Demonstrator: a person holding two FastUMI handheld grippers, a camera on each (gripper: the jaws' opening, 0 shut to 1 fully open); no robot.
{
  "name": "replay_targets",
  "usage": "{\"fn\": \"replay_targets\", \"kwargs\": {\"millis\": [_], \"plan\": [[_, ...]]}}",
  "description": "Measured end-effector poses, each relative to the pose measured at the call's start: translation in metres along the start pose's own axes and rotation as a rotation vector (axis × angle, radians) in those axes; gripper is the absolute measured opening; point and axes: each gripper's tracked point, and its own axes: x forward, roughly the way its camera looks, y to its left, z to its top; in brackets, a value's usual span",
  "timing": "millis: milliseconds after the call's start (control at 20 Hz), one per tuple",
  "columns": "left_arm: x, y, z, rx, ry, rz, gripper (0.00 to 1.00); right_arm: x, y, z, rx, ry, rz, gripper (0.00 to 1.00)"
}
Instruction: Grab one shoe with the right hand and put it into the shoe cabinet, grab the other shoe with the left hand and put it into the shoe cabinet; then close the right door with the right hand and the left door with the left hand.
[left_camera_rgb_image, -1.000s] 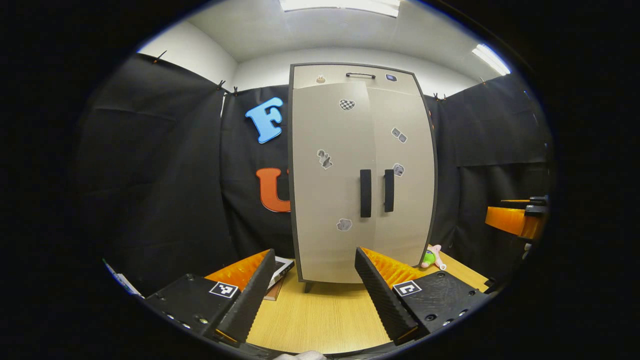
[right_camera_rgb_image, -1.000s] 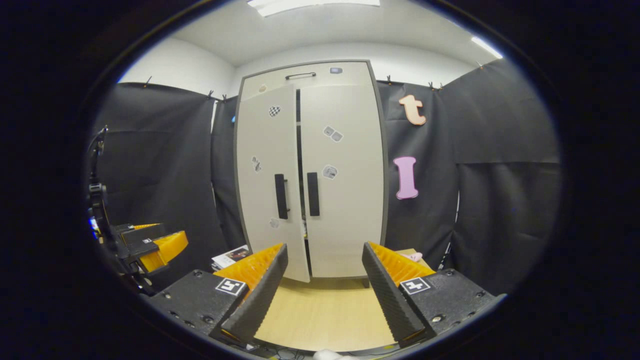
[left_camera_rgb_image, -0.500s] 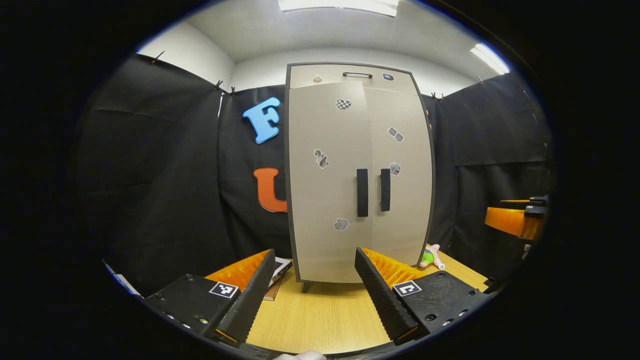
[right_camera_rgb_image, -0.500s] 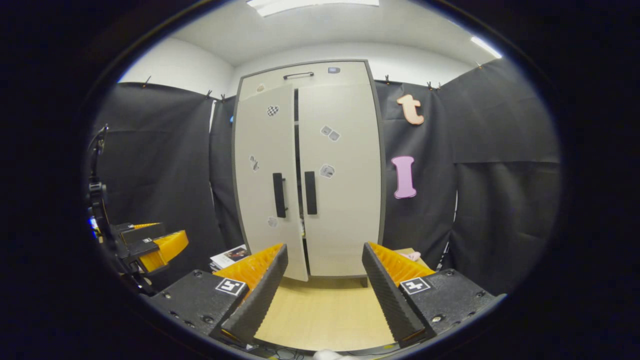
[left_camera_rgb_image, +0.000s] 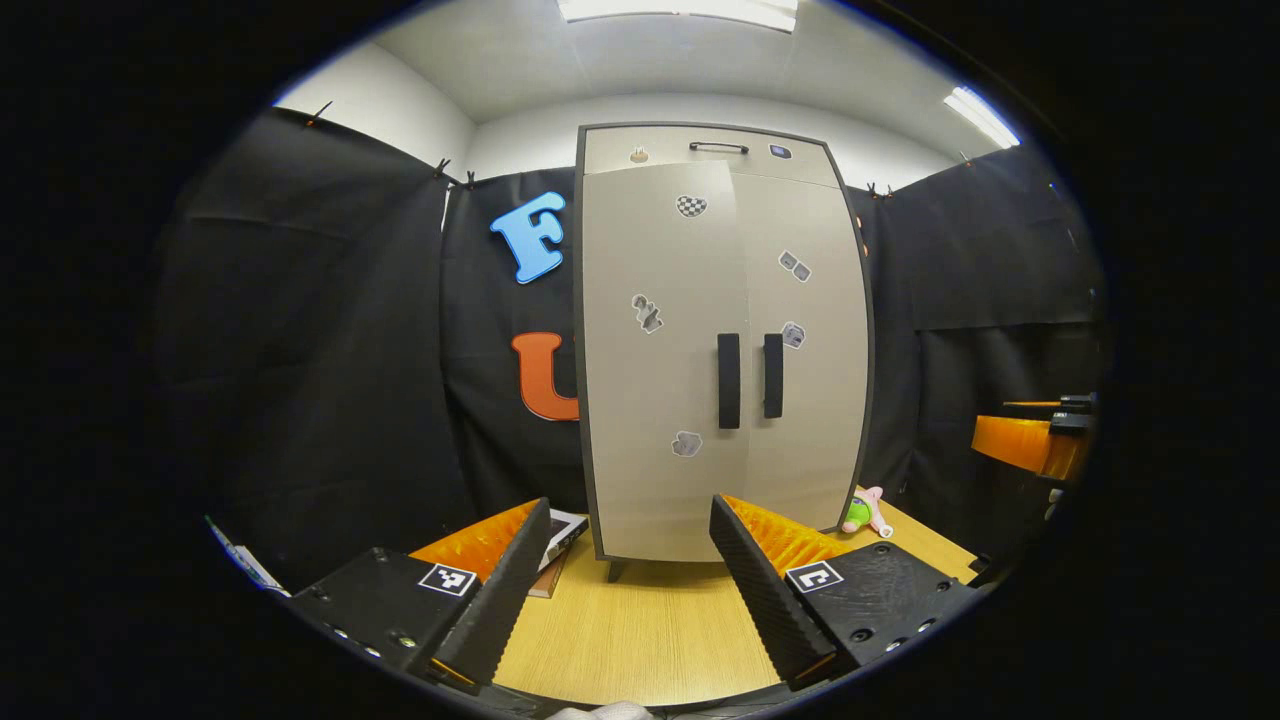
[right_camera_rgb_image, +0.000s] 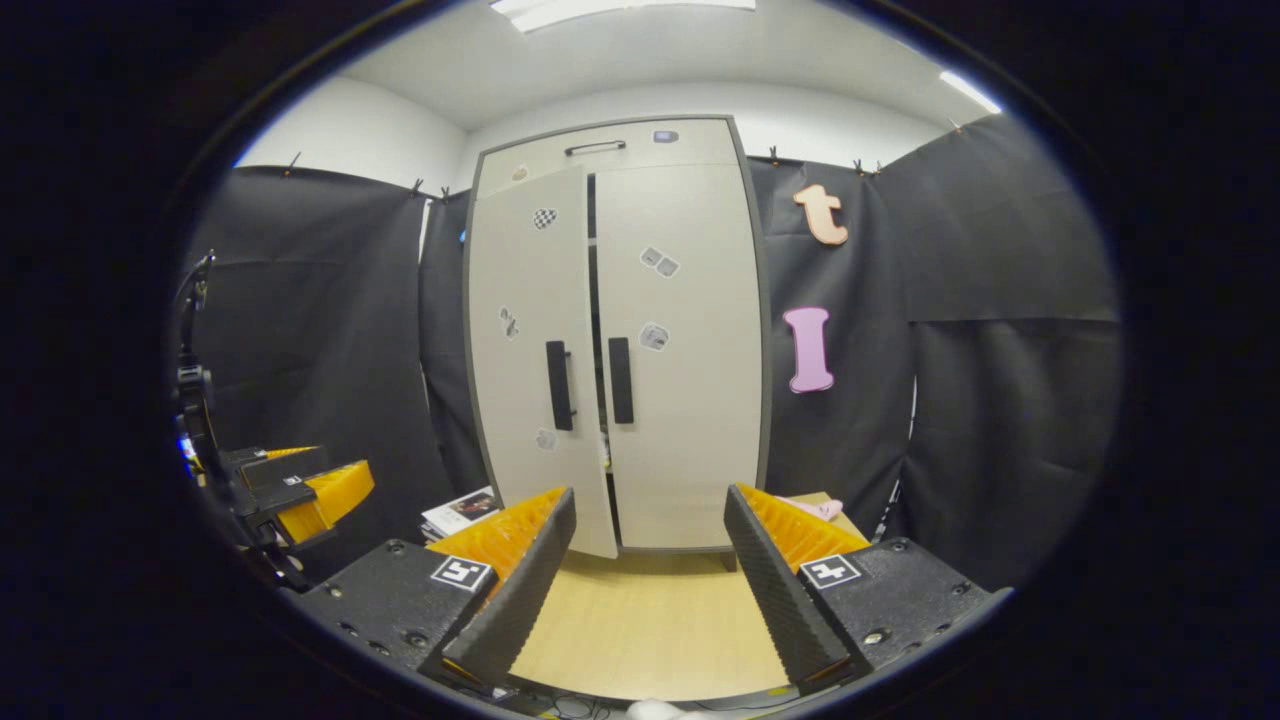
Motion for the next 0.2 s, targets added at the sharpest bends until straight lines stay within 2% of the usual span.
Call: {"fn": "replay_targets", "kwargs": {"millis": [150,200], "plan": [[-0.0004,-0.0028,0.0000,0.000,0.001,-0.007,0.96,-0.0002,-0.0016,-0.0018,-0.004,0.004,-0.005,0.97],[0.0007,-0.0025,-0.0001,0.000,0.002,-0.007,1.00,0.0009,-0.0024,-0.0029,-0.003,0.006,-0.005,0.98]]}}
